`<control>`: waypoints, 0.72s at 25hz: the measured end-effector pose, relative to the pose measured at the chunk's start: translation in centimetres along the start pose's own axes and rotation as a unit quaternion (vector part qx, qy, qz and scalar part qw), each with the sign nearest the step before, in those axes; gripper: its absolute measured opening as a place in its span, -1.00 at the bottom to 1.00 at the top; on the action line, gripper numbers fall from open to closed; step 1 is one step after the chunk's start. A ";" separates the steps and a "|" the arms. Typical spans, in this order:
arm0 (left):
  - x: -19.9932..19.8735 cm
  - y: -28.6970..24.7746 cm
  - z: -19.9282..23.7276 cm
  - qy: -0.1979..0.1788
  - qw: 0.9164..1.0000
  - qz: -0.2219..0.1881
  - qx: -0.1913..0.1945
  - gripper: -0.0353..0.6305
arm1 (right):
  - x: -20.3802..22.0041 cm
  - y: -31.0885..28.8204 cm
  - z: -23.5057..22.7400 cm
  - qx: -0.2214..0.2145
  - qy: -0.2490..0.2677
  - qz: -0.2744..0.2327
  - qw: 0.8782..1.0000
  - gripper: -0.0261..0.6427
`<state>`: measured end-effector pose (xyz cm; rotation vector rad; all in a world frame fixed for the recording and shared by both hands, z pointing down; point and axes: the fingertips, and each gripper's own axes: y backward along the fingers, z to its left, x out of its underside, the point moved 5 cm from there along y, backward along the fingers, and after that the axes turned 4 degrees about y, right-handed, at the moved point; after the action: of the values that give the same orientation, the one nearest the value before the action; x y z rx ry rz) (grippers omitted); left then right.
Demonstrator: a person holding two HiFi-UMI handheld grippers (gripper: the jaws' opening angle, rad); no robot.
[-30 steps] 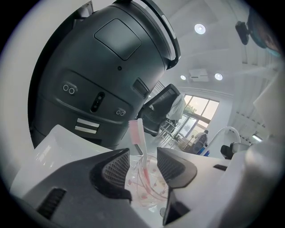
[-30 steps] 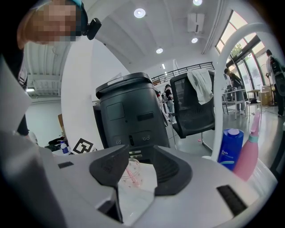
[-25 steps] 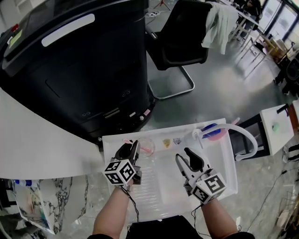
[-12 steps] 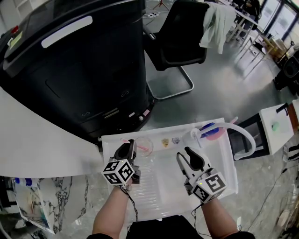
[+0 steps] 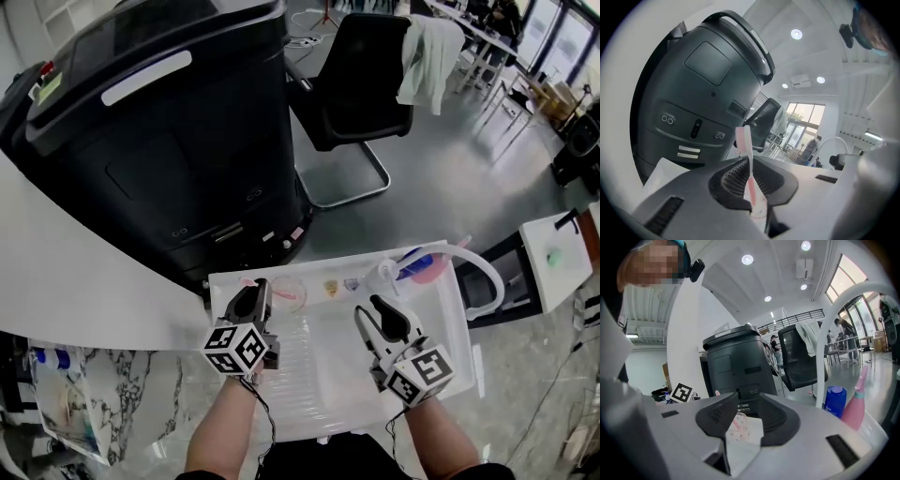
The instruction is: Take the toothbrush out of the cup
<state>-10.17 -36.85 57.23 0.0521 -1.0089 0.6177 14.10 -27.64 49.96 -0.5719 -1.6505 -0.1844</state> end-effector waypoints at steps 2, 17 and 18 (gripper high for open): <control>-0.8 0.7 -0.9 -0.013 1.000 -0.007 0.004 -0.78 | -0.5 0.4 0.1 -0.004 0.001 -0.007 1.000 -0.46; -4.6 10.7 -10.2 -0.106 0.991 -0.077 0.014 -0.79 | -3.8 6.5 2.0 -0.050 0.013 -0.062 0.997 -0.50; -4.6 11.6 -11.0 -0.110 0.990 -0.083 0.012 -0.79 | -4.0 7.0 2.2 -0.054 0.014 -0.065 0.996 -0.51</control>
<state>-9.29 -25.87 44.81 0.2275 -1.1964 0.4790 15.67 -21.67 44.26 -0.5402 -1.6582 -0.3781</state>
